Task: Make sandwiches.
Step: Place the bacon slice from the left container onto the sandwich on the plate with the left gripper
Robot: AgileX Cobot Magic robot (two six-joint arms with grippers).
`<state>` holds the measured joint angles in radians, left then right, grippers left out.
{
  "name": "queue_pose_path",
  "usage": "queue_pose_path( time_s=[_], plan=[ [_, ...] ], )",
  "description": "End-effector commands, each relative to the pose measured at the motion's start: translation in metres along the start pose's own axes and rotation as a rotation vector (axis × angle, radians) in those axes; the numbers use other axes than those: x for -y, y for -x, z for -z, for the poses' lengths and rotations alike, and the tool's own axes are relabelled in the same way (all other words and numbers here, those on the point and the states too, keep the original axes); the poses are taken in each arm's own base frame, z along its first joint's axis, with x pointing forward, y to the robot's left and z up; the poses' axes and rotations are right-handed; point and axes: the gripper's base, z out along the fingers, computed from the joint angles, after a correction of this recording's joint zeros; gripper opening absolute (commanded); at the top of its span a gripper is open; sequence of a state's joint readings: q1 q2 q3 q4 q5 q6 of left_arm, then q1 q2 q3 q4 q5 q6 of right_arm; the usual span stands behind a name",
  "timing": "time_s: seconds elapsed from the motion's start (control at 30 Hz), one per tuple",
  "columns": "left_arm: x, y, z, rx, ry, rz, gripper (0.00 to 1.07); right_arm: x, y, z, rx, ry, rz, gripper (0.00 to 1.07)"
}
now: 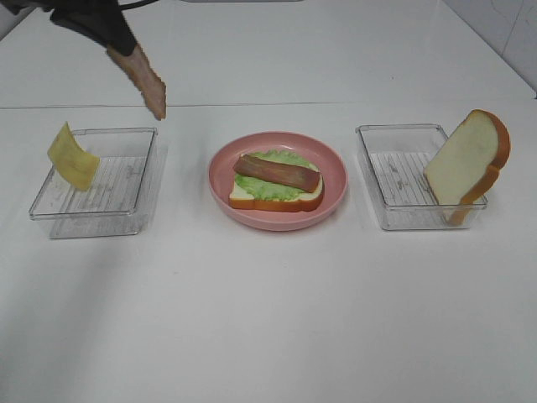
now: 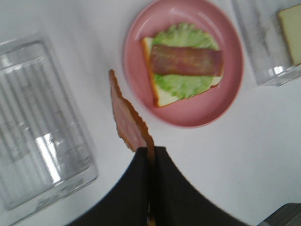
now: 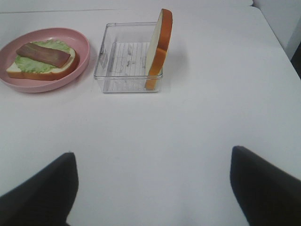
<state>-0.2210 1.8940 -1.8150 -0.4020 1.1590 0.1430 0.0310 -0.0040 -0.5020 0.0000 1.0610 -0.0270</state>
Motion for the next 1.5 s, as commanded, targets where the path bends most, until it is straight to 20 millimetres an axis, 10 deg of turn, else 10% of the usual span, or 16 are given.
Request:
queue_pose_path(
  time_s=[0.03,0.7,1.5],
  plan=[
    [0.026,0.012,-0.009,0.119,-0.102,0.007,0.0,0.0,-0.001,0.002,0.031,-0.001,0.009,0.85],
    [0.062,0.015,-0.161,0.203,-0.229,0.167,0.0,0.0,-0.001,0.002,0.031,-0.001,0.009,0.85],
    [0.08,0.019,-0.206,0.119,-0.284,0.097,0.0,0.0,-0.001,0.002,0.031,-0.001,0.009,0.85]
  ],
)
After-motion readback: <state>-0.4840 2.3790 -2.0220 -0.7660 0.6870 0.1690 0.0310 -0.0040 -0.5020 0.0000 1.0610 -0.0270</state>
